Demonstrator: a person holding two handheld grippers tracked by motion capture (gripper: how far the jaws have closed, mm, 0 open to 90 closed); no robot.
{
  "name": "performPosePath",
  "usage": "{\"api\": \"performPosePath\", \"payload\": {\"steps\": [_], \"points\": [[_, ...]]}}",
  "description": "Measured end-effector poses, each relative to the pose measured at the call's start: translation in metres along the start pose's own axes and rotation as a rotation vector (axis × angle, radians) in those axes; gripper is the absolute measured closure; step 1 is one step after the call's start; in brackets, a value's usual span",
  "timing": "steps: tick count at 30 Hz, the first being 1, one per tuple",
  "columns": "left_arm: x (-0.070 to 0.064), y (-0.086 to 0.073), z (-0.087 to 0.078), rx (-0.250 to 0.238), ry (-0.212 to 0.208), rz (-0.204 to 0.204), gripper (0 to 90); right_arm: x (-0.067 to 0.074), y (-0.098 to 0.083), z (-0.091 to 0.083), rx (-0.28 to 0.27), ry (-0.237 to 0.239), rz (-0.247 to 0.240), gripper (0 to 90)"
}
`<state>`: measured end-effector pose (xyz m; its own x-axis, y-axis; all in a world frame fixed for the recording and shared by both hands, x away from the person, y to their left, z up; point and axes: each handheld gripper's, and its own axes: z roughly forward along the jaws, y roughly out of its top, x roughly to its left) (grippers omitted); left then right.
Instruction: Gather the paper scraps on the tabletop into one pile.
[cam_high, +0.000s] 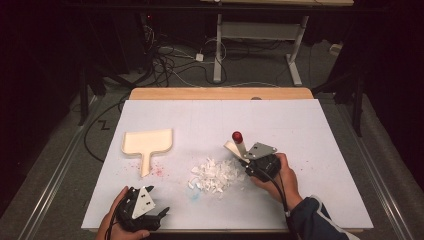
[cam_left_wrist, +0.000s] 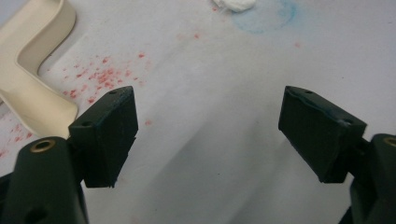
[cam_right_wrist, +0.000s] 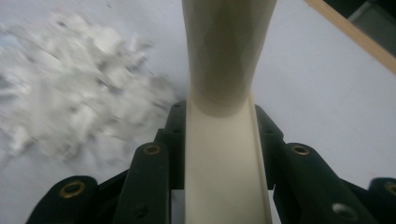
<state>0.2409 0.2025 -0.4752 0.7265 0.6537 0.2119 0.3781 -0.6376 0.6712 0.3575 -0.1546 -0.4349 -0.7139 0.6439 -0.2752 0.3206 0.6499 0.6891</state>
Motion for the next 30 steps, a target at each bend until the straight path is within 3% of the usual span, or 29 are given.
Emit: {"api": "performPosePath", "payload": {"steps": [4,10,15,20,25,27,30], "points": [[0.000,0.000,0.001,0.003,-0.006,-0.009,18.9,0.019,0.009,0.002,-0.031,0.024,-0.003,67.8],[0.000,0.001,0.001,-0.001,0.000,0.002,18.9,0.030,0.017,0.004,-0.082,0.036,0.073,68.0],[0.001,0.000,0.000,-0.003,0.002,-0.001,18.9,0.018,0.015,-0.011,-0.123,0.013,0.103,68.0],[-0.001,-0.001,-0.001,0.001,-0.002,-0.005,18.9,-0.002,0.005,-0.037,-0.143,0.034,0.126,68.0],[-0.001,-0.002,-0.002,0.008,-0.002,-0.001,18.9,-0.018,-0.020,-0.065,-0.096,0.046,0.118,68.0],[-0.001,-0.002,-0.002,0.010,-0.001,-0.002,18.9,-0.024,-0.032,-0.075,-0.085,0.057,0.142,68.1],[-0.003,-0.001,-0.002,0.008,0.001,0.009,18.9,-0.022,-0.045,-0.079,-0.023,0.054,0.138,68.1]]}}
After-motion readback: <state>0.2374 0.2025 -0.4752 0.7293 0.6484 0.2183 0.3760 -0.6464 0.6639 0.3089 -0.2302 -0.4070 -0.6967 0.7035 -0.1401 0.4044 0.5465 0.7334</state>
